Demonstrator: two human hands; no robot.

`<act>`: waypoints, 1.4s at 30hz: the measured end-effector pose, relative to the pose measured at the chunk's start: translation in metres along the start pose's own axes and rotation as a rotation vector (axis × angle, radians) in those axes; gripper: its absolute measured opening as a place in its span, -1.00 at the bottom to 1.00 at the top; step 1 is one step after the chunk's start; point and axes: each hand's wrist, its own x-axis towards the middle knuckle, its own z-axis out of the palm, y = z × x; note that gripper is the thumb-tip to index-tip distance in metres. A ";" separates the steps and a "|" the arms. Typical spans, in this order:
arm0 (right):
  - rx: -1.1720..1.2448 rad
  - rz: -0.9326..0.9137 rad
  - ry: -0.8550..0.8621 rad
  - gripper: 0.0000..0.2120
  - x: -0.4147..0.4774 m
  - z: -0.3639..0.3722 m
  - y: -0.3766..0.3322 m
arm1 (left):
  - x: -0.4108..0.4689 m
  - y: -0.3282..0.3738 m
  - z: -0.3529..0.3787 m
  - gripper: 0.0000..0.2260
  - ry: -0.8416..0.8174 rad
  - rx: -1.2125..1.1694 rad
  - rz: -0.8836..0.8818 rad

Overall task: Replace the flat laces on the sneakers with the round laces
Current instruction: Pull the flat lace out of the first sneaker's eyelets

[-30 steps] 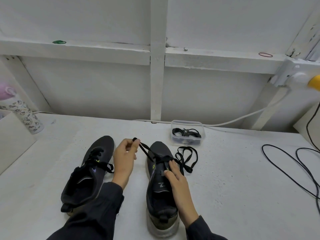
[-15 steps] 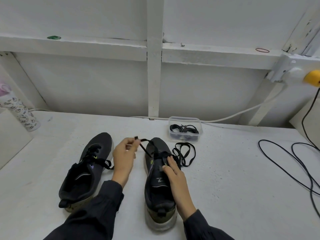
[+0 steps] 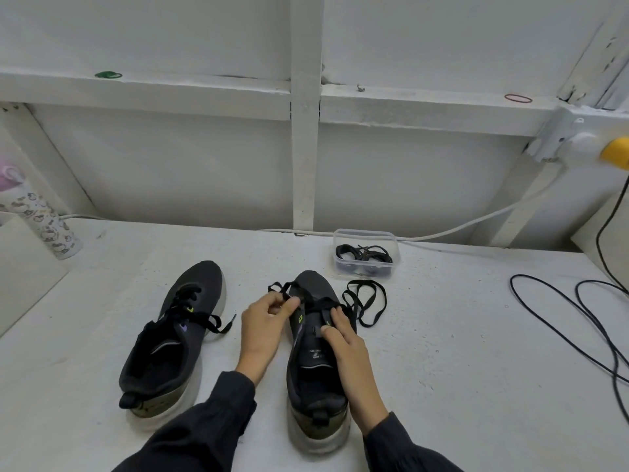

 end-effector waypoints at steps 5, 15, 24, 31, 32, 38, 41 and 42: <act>-0.022 -0.010 -0.016 -0.47 -0.001 -0.002 0.000 | 0.017 0.018 -0.014 -0.86 0.260 -0.231 0.012; 0.020 -0.002 0.008 -0.45 -0.002 0.002 -0.003 | -0.003 -0.008 0.009 -0.84 -0.008 0.012 -0.031; 0.003 -0.008 -0.012 -0.46 -0.003 -0.002 -0.003 | 0.015 0.018 -0.012 -0.85 0.206 -0.228 0.032; 0.018 -0.031 0.005 -0.38 -0.002 0.004 -0.002 | -0.007 -0.009 0.007 -0.79 -0.070 -0.059 -0.063; 0.019 -0.033 0.001 -0.37 -0.002 0.004 -0.001 | -0.005 -0.009 0.006 -0.79 -0.068 -0.033 -0.045; 0.025 -0.003 -0.003 -0.47 -0.001 -0.001 -0.002 | 0.012 0.013 -0.011 -0.85 0.189 -0.222 0.020; 0.019 -0.005 -0.004 -0.46 -0.001 -0.002 0.000 | 0.007 0.013 -0.010 -0.84 0.184 -0.237 0.014; 0.024 -0.007 -0.006 -0.46 -0.001 -0.001 0.000 | 0.004 0.011 -0.007 -0.83 0.142 -0.224 -0.011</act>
